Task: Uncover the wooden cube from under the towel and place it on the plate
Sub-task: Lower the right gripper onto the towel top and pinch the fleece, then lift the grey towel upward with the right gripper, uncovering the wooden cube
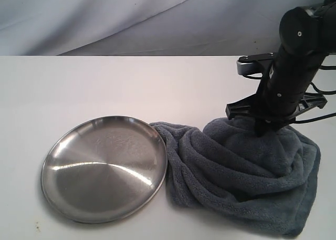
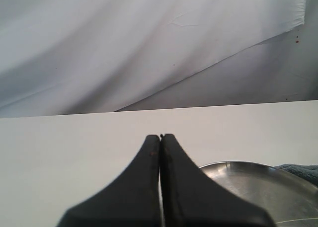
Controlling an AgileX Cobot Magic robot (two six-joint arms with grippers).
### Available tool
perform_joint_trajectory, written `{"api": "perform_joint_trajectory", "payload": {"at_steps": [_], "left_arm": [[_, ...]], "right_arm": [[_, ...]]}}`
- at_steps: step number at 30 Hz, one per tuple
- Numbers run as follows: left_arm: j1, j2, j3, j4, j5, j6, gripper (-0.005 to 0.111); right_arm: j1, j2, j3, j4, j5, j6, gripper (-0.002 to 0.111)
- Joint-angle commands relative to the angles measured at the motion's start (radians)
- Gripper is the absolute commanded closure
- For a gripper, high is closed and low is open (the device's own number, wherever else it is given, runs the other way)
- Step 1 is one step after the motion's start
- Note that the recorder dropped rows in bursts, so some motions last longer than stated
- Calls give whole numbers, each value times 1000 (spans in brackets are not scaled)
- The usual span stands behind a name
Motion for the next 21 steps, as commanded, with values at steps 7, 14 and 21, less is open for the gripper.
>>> {"api": "perform_joint_trajectory", "payload": {"at_steps": [7, 14, 21], "left_arm": [[-5, -4, 4, -2, -3, -3, 107], [-5, -4, 4, -2, -3, -3, 107], [-5, -4, 4, -2, -3, -3, 107]], "right_arm": [[1, -3, -4, 7, 20, -2, 108], [1, -109, -4, 7, 37, -4, 108], [1, -258, -4, 7, 35, -4, 108]]}}
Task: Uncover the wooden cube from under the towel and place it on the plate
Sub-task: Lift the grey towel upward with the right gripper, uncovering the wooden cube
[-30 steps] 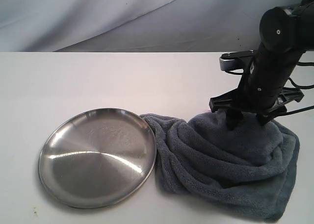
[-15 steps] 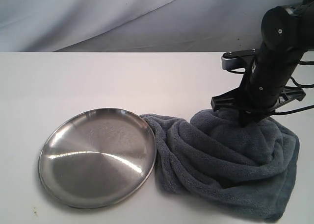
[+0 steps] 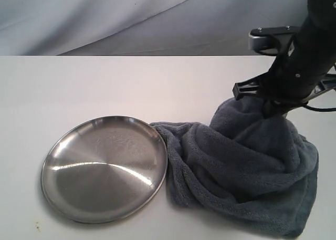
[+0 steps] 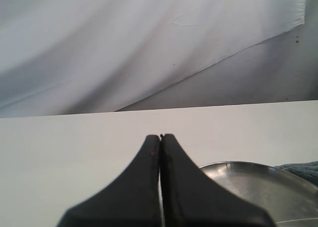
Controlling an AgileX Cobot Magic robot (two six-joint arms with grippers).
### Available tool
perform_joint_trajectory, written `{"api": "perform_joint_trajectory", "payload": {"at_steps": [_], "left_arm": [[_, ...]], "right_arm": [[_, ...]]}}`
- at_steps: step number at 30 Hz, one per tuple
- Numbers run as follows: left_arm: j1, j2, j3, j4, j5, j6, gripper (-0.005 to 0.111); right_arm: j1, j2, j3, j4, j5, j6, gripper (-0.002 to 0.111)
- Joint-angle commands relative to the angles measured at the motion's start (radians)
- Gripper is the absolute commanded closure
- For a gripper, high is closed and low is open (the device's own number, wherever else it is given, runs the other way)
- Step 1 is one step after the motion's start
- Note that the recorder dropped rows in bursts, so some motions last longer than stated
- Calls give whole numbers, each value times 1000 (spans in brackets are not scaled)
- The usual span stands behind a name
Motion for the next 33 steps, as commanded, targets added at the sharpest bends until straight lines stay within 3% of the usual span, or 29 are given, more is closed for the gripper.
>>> {"api": "perform_joint_trajectory", "payload": {"at_steps": [1, 13, 33], "left_arm": [[-5, -4, 4, -2, -3, -3, 107], [-5, -4, 4, -2, -3, -3, 107], [-5, -4, 4, -2, -3, -3, 107]], "right_arm": [[1, -104, -6, -3, 0, -1, 108], [1, -266, -12, 1, -122, 34, 108], [1, -129, -427, 61, -123, 37, 108]]}}
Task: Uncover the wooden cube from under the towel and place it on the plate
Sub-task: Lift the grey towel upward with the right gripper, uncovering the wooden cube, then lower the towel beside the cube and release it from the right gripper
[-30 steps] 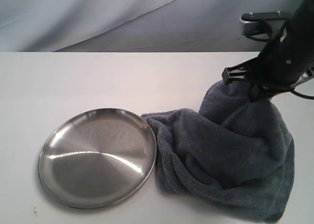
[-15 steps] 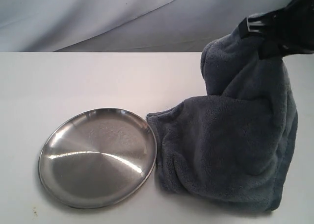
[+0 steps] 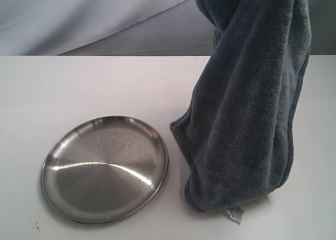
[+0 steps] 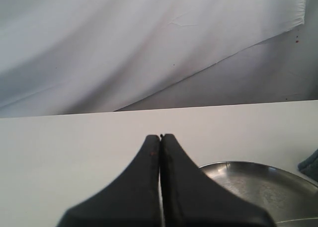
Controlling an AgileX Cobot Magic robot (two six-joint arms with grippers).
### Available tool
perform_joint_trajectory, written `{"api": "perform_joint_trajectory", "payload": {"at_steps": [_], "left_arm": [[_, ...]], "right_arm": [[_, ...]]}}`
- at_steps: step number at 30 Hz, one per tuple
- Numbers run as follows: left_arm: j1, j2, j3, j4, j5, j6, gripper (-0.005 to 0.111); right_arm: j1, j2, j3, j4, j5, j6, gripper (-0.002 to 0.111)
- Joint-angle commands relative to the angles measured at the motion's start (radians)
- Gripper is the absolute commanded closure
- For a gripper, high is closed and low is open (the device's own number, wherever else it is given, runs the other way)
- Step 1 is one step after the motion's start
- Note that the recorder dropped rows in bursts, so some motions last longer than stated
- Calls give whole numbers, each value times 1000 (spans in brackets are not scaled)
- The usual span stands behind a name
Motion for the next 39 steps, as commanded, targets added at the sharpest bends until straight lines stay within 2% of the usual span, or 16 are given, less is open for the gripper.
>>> {"api": "perform_joint_trajectory", "payload": {"at_steps": [1, 9, 18, 29, 39], "left_arm": [[-5, -4, 4, -2, -3, -3, 107], [-5, -4, 4, -2, -3, -3, 107], [-5, -4, 4, -2, -3, -3, 107], [-5, -4, 4, -2, -3, -3, 107], [-5, -4, 4, -2, -3, -3, 107]], "right_arm": [[1, 73, -66, 29, -33, 1, 108], [1, 229, -256, 157, -45, -16, 108], [1, 326, -446, 157, -99, -35, 108], [1, 420, -453, 161, -31, -67, 108], [51, 478, -340, 116, -85, -89, 108]]}}
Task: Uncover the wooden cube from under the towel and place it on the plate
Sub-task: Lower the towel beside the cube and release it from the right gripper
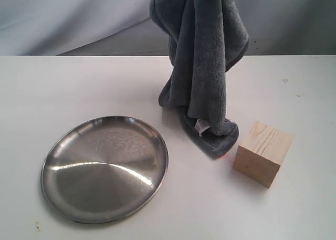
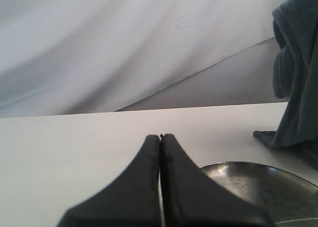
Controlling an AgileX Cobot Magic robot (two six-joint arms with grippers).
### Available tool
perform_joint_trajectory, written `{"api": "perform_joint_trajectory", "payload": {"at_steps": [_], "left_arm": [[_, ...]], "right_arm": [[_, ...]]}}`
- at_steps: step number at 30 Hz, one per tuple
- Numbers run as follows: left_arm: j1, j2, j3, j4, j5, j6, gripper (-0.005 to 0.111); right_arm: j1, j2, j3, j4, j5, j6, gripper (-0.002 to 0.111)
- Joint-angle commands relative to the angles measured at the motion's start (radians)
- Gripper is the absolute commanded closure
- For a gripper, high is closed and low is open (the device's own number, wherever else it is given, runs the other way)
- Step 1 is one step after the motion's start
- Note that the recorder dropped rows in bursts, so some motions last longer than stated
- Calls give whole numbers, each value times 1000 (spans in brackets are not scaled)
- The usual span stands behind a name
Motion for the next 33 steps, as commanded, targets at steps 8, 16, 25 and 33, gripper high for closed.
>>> {"api": "perform_joint_trajectory", "payload": {"at_steps": [8, 16, 25, 33], "left_arm": [[-5, -4, 4, -2, -3, -3, 107], [-5, -4, 4, -2, -3, -3, 107], [-5, -4, 4, -2, -3, -3, 107], [-5, -4, 4, -2, -3, -3, 107]], "right_arm": [[32, 59, 128, -46, -120, -14, 108], [32, 97, 238, -87, -204, -11, 108], [32, 187, 319, -87, -213, -7, 108], [32, 279, 341, -58, -187, -7, 108]]}}
